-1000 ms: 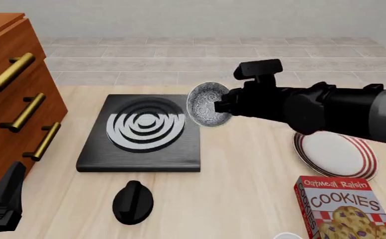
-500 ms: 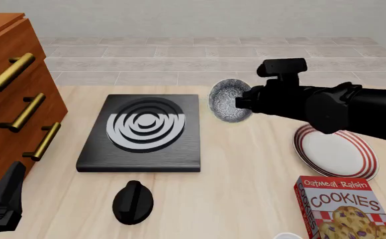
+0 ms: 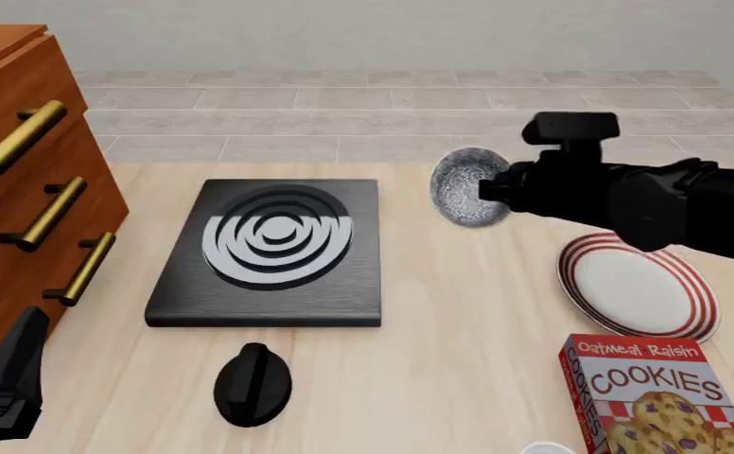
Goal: Pick the akita bowl on the stove and place it on the plate.
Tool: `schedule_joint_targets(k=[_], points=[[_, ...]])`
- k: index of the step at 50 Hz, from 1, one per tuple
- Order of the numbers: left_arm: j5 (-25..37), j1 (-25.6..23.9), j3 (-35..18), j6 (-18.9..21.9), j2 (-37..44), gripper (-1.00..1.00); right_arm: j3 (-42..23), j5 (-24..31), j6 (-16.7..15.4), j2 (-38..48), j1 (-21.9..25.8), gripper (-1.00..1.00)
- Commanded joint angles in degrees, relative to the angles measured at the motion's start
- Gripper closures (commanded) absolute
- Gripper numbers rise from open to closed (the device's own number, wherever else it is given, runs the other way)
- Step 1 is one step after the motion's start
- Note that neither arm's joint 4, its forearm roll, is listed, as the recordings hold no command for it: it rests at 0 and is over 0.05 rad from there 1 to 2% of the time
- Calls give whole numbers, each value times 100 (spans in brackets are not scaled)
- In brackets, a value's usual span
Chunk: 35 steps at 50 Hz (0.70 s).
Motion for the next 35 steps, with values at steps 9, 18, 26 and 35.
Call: schedule_joint_targets(k=[9,18,26,35], points=[[0,0,0,0,0,-100,82,-153,-39,142,-426,100],[0,0,0,0,0,-100,170,-274,8,127,-623,100],[0,0,0,0,0,-100,349,-430,25,124,-830,100],[0,0,0,0,0,-100,495,-521,59,18,-1020,100]])
